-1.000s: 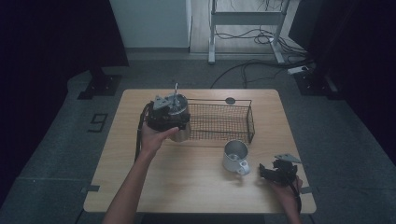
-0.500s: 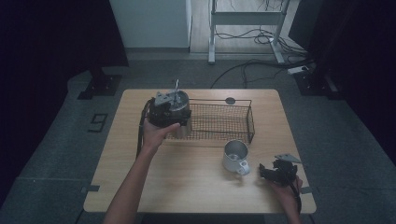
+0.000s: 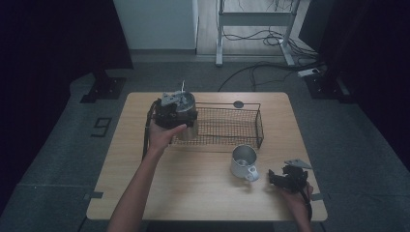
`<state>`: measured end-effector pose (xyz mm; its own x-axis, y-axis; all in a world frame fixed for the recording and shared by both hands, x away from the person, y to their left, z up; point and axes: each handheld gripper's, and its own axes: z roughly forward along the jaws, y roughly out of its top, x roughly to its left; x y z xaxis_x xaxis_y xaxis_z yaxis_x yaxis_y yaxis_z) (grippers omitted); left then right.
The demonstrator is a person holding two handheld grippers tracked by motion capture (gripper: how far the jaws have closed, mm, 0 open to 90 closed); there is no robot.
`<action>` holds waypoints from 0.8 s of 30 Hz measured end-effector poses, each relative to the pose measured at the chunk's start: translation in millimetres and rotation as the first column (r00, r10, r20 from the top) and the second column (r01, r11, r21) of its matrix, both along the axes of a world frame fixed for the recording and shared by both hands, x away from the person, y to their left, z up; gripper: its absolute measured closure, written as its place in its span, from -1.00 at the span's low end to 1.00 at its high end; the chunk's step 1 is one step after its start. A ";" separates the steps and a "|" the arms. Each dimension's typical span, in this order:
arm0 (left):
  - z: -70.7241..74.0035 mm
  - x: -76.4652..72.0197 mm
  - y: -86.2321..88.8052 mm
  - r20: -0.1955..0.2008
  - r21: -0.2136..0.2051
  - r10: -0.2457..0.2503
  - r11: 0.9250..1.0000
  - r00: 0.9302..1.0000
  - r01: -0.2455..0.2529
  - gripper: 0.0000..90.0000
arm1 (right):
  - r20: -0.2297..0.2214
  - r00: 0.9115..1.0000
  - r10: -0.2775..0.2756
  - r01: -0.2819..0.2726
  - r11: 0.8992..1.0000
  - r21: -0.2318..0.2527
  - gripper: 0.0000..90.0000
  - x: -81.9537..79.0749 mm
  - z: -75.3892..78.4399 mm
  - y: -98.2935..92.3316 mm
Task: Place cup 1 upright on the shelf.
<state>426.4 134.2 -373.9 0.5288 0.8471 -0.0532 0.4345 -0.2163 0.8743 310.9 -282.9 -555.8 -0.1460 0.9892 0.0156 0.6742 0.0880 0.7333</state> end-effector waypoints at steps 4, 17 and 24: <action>1.5 3.2 -1.2 -0.001 0.003 0.002 1.000 1.000 -0.002 -0.91 | 0.000 1.000 0.000 0.000 1.000 0.000 -0.79 0.0 0.0 0.0; 2.4 14.4 -4.4 -0.011 0.014 0.008 1.000 1.000 -0.008 -0.91 | 0.000 1.000 0.000 0.000 1.000 0.000 -0.79 0.0 0.0 -0.1; 1.6 21.2 -6.3 -0.013 0.022 0.017 1.000 1.000 -0.016 -0.91 | 0.000 1.000 0.000 0.000 1.000 0.000 -0.79 -0.1 0.0 0.0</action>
